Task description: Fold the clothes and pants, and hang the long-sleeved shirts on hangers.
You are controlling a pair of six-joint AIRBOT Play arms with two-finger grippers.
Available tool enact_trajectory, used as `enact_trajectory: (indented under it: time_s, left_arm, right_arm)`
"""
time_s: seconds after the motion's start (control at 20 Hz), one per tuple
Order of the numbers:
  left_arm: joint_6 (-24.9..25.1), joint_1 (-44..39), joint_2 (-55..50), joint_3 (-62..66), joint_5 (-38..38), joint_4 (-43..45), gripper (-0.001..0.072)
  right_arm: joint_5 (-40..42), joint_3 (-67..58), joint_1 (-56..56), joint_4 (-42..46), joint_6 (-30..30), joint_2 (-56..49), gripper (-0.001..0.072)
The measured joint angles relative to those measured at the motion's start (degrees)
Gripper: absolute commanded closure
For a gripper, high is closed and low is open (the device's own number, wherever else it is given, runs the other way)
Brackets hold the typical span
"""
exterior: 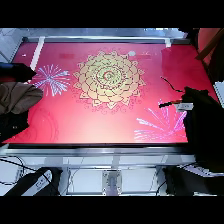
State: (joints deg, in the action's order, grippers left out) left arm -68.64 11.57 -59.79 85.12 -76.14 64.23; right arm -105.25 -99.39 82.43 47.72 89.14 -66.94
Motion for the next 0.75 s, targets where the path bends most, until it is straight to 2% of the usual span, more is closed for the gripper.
enact_trajectory:
  time_s: [0.15, 0.25, 0.5, 0.75]
  left_arm:
    - [0.0, -0.1, 0.0, 0.0, 0.2, -2.1, 0.0691]
    - [0.0, -0.1, 0.0, 0.0, 0.3, -3.0, 0.0691]
    - [-1.3, -0.2, 0.0, 0.0, 0.1, -4.0, 0.0691]
    - [-3.0, -0.2, 0.0, 0.0, -0.1, -4.2, 0.0690]
  right_arm:
    - [0.5, -5.2, -5.0, -15.4, -0.1, 2.1, 0.0231]
    - [2.2, -6.6, -11.7, -22.5, -2.3, 4.3, 0.0231]
    - [4.8, -8.0, -28.0, -26.9, -6.7, 9.0, 0.0232]
    - [5.7, -8.4, -33.5, -27.8, -7.7, 11.2, 0.0232]
